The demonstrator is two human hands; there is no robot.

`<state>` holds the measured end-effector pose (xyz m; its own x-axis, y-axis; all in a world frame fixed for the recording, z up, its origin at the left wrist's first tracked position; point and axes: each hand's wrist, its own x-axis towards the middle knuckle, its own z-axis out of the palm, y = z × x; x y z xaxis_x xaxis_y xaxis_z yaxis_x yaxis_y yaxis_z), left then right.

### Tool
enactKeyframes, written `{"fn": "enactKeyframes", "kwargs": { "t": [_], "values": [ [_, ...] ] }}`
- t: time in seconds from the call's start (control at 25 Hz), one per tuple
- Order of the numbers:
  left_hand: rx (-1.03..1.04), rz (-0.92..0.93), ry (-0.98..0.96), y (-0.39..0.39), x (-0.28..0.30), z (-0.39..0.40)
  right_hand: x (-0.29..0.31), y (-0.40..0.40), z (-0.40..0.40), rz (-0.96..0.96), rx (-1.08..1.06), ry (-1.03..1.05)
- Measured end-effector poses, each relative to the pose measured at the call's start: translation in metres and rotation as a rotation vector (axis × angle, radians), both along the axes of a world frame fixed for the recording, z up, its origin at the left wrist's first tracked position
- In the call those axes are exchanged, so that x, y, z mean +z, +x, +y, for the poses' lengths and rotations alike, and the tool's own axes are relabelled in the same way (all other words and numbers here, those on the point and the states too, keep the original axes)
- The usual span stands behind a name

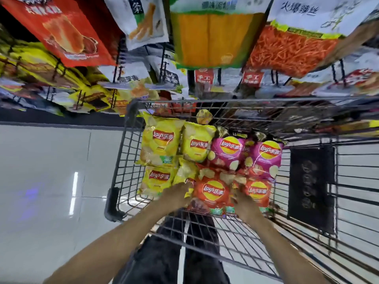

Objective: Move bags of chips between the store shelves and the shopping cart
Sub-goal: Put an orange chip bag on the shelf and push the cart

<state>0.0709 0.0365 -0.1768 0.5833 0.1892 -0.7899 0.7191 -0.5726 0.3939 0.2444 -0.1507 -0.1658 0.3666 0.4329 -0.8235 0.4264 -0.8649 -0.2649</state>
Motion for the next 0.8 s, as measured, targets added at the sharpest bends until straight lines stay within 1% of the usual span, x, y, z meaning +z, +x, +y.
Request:
{"fn": "enactKeyframes", "kwargs": {
  "t": [0.08,0.2,0.32,0.44,0.48,0.6,0.68,0.8],
  "values": [
    [-0.019,0.024,-0.049,0.004,-0.021,0.000,-0.014,-0.006,-0.002,0.029,-0.089,-0.029],
    [-0.010,0.078,-0.129,0.005,-0.051,-0.001,-0.037,-0.016,-0.002,0.067,-0.101,-0.120],
    [0.032,0.102,-0.206,0.002,-0.074,-0.007,-0.055,-0.019,-0.002,0.032,-0.126,-0.156],
    [0.112,0.095,-0.254,0.000,-0.090,-0.019,-0.069,-0.024,0.000,0.096,-0.431,-0.064],
    [0.134,0.105,-0.257,-0.001,-0.094,-0.023,-0.071,-0.026,0.002,0.114,-0.486,-0.034],
    [0.154,0.157,-0.269,0.006,-0.093,-0.036,-0.079,-0.031,0.003,0.132,-0.543,-0.009],
    [0.215,0.171,-0.288,0.008,-0.091,-0.041,-0.079,-0.031,0.003,0.150,-0.592,0.021],
    [0.241,0.122,-0.300,0.009,-0.070,-0.039,-0.062,-0.032,0.000,0.132,-0.637,0.082]
  ]
}}
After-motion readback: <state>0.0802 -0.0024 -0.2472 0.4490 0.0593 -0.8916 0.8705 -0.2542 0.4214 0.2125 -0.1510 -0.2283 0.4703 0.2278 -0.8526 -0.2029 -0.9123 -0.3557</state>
